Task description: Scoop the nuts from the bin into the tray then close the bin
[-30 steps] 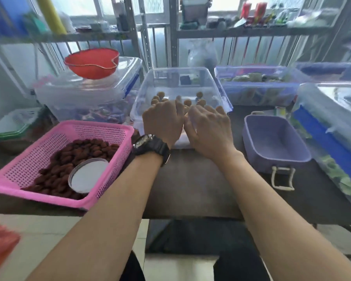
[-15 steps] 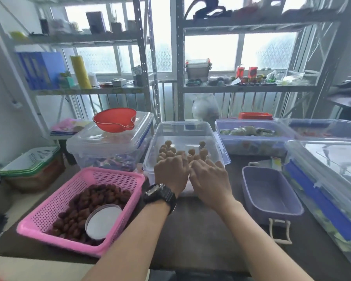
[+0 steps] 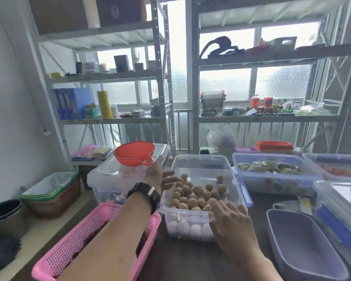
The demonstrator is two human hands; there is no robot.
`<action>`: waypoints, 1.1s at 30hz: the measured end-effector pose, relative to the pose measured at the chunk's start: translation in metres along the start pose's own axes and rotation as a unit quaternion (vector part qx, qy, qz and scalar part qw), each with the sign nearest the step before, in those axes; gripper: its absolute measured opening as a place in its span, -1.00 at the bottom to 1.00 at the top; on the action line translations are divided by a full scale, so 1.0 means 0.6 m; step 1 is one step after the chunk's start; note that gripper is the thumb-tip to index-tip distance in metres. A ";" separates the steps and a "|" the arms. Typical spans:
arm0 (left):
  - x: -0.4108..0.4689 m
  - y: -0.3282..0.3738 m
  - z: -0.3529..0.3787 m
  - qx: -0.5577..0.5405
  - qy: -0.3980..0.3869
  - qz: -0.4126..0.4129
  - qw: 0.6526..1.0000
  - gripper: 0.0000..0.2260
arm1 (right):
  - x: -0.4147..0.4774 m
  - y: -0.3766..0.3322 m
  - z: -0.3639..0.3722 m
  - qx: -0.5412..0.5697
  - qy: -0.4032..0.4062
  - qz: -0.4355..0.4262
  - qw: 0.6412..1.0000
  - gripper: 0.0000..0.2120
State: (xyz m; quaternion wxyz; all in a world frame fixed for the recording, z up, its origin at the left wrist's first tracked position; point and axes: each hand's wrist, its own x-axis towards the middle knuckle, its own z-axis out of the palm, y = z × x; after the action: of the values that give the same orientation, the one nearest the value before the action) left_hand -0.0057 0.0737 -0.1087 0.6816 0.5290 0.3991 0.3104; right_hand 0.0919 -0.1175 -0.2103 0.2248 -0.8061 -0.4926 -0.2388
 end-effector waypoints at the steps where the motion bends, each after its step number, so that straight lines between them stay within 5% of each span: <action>1: 0.010 -0.010 -0.011 -0.017 0.013 -0.012 1.000 -0.55 | 0.000 0.001 0.000 0.000 -0.003 0.000 1.000 -0.86; 11: 0.056 -0.013 -0.049 -0.223 0.017 -0.027 0.974 -0.35 | 0.004 0.002 0.001 0.017 0.038 -0.016 0.999 -0.88; 20: 0.112 0.006 -0.081 -0.205 0.054 0.009 0.977 -0.28 | 0.011 0.002 0.005 0.018 0.025 -0.005 0.999 -0.82; 28: 0.120 0.011 -0.086 -0.203 0.029 -0.016 0.979 -0.78 | 0.013 0.000 -0.001 0.021 0.030 -0.009 0.999 -0.82; 33: 0.137 0.012 -0.089 -0.162 0.071 -0.011 0.984 -0.78 | 0.014 -0.002 -0.007 0.028 0.025 -0.007 0.999 -0.83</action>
State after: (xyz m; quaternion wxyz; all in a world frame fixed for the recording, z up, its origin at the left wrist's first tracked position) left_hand -0.0123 0.1702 -0.1261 0.7316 0.3843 0.3965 0.3998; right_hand 0.0936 -0.1141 -0.2018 0.2577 -0.7900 -0.4987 -0.2467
